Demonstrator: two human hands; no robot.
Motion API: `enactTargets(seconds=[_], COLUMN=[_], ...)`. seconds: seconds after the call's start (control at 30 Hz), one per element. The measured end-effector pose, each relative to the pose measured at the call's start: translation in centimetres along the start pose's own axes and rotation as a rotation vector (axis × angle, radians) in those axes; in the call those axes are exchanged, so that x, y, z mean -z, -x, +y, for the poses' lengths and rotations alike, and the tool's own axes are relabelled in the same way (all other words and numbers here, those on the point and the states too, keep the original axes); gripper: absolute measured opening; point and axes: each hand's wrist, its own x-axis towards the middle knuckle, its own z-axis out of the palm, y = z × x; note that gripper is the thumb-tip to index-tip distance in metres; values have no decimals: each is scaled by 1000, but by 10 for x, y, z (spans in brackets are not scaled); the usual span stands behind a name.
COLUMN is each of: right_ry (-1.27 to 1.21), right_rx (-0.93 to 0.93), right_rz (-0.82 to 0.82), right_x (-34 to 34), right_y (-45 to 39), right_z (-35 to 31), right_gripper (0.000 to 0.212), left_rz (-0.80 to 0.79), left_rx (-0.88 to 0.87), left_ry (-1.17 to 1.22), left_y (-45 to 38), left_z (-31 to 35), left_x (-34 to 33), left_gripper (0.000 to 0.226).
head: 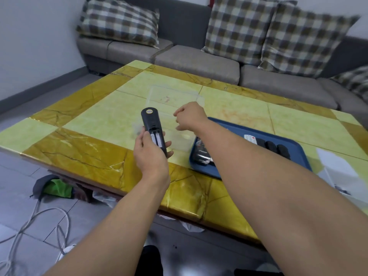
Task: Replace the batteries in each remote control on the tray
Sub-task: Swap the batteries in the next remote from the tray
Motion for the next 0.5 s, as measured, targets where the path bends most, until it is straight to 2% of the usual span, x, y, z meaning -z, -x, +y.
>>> enactTargets(seconds=[0.1, 0.23, 0.4, 0.5], right_ry=[2, 72, 311, 453], right_rx=[71, 68, -84, -295], right_rz=[169, 337, 409, 427], right_x=[43, 106, 194, 239], right_y=[22, 49, 97, 127], right_z=[18, 62, 149, 200], right_gripper=[27, 30, 28, 23], left_rz=[-120, -298, -556, -683], left_rx=[22, 90, 144, 190], left_ry=[-38, -102, -208, -268], left_y=[25, 65, 118, 139], left_z=[-12, -34, -61, -75], left_x=[-18, -47, -78, -90], left_gripper=[27, 23, 25, 25])
